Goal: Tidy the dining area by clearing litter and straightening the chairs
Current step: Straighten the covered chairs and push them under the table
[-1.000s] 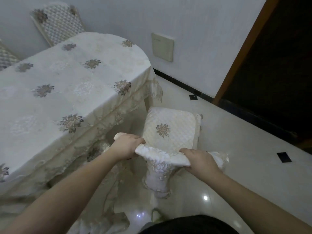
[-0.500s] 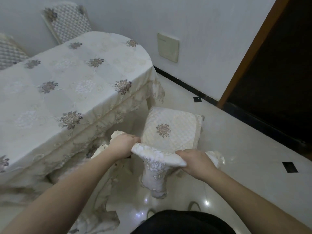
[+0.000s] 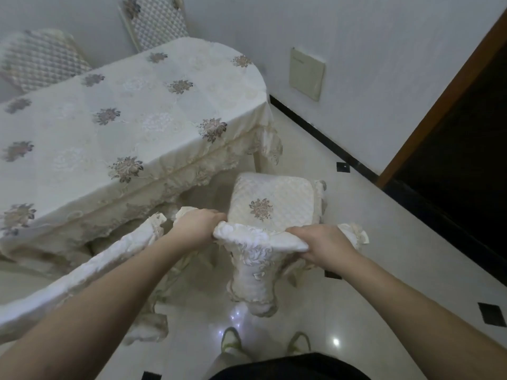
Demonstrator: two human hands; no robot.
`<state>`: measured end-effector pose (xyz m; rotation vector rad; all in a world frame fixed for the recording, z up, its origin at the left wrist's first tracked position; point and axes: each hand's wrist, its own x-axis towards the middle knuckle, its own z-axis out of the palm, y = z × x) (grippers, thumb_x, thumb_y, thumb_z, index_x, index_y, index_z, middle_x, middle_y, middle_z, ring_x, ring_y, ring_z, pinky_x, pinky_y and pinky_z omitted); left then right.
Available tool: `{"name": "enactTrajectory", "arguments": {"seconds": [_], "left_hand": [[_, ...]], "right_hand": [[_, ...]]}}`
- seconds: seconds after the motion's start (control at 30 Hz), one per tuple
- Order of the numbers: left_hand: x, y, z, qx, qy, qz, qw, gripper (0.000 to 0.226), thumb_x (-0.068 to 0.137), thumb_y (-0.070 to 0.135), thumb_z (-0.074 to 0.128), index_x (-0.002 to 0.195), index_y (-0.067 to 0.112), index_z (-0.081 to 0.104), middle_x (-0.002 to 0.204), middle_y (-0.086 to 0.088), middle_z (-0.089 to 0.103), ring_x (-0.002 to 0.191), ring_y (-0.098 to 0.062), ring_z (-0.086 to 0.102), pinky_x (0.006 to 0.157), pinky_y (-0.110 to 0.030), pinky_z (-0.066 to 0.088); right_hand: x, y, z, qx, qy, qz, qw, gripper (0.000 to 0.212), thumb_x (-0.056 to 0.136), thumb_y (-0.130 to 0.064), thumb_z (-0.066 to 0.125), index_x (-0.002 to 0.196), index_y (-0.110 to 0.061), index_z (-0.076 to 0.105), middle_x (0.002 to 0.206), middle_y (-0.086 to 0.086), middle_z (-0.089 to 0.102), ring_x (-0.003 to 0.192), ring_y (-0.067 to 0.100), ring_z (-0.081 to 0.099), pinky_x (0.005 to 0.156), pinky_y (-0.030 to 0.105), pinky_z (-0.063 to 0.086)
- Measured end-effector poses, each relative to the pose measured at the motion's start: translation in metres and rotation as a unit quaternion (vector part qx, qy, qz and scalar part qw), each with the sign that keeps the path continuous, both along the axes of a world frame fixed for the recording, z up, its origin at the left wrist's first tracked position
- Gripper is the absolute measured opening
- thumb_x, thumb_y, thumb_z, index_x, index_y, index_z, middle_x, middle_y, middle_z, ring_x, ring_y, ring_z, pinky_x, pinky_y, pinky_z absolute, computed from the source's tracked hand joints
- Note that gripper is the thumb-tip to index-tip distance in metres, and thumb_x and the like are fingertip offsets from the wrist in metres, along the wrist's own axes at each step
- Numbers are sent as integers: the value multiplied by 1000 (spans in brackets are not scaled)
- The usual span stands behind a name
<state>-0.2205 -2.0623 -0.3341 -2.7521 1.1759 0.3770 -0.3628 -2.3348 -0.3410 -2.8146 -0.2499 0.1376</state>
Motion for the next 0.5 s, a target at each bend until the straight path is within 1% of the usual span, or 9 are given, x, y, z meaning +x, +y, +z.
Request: {"name": "enactTrajectory", "arguments": {"seconds": [0.07,0.17,0.3,0.4,0.5], "left_hand": [[-12,0,4,-11,-5,21,1000,15,81,26,60,94,18,59,91,3,61,86,-20,60,60,-30,27],[-31,3,7,-19,-6,54,998,18,80,31,62,95,22,60,91,5,63,87,-20,61,59,-30,30],[-56,7,7,10,-25,87,996,20,81,37,58,99,26,56,95,6,63,89,-20,62,60,-31,40],[-71,11,1,24,-36,115,992,19,83,39,54,97,27,55,92,5,64,85,-21,63,60,-30,41],[-82,12,-4,29,-36,126,991,21,83,40,52,98,26,56,91,3,65,84,-23,64,59,-30,37]], "right_hand": [[6,-9,3,-13,13,23,1000,41,82,-36,61,123,-36,57,107,-4,68,101,22,61,73,32,43],[14,-19,3,-15,10,52,998,42,79,-35,64,120,-41,57,105,-7,68,100,17,61,70,29,39],[24,-24,2,-22,13,86,996,40,80,-34,63,118,-43,57,106,-12,68,102,14,60,73,30,46],[29,-22,3,-12,15,105,994,39,80,-29,64,116,-42,60,107,-11,68,103,16,60,76,33,47],[32,-18,2,-27,22,119,992,35,79,-28,63,112,-40,61,104,-9,68,100,17,61,77,33,47]]}}
